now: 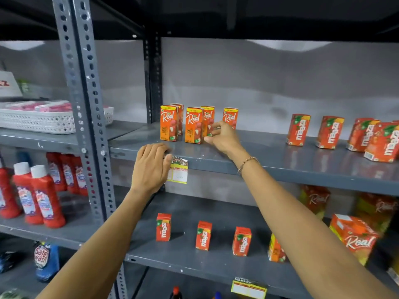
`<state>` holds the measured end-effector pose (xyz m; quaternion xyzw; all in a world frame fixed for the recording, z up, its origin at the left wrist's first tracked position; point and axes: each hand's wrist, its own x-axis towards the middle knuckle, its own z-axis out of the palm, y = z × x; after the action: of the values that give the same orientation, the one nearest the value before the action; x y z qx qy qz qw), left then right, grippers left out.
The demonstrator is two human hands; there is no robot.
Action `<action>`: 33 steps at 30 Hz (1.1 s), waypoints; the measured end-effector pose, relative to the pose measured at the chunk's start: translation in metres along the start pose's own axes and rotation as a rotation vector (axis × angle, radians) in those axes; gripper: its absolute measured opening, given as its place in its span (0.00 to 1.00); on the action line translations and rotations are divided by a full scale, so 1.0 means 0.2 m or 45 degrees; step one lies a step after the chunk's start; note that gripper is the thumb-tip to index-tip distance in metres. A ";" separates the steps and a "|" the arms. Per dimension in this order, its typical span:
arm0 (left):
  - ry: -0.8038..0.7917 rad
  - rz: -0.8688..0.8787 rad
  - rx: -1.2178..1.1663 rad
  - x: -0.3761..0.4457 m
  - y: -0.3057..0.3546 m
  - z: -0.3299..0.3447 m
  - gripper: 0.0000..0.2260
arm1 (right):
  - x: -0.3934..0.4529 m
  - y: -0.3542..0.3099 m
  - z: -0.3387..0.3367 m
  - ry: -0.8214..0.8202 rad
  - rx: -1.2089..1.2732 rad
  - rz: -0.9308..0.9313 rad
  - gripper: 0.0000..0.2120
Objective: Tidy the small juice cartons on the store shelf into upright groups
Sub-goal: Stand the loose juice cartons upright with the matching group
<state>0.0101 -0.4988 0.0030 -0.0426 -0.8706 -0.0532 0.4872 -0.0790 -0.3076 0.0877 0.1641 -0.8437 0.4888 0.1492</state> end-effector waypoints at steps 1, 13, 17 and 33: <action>0.021 -0.006 0.011 0.00 0.05 0.00 0.25 | -0.04 0.02 -0.06 0.042 0.022 -0.031 0.20; 0.130 0.114 -0.132 0.04 1.49 0.26 0.17 | -0.66 0.56 -1.41 0.483 -0.089 -0.164 0.05; 0.068 0.157 -0.175 0.04 2.02 0.34 0.18 | -0.84 0.81 -1.89 0.692 -0.101 -0.071 0.06; -0.085 0.167 -0.304 0.03 2.70 0.45 0.19 | -0.84 1.31 -2.91 0.597 0.205 0.689 0.19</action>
<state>-0.0008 0.0474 -0.0110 -0.1590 -0.8691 -0.1232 0.4518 0.0156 0.3456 0.0931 -0.1701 -0.7583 0.5999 0.1904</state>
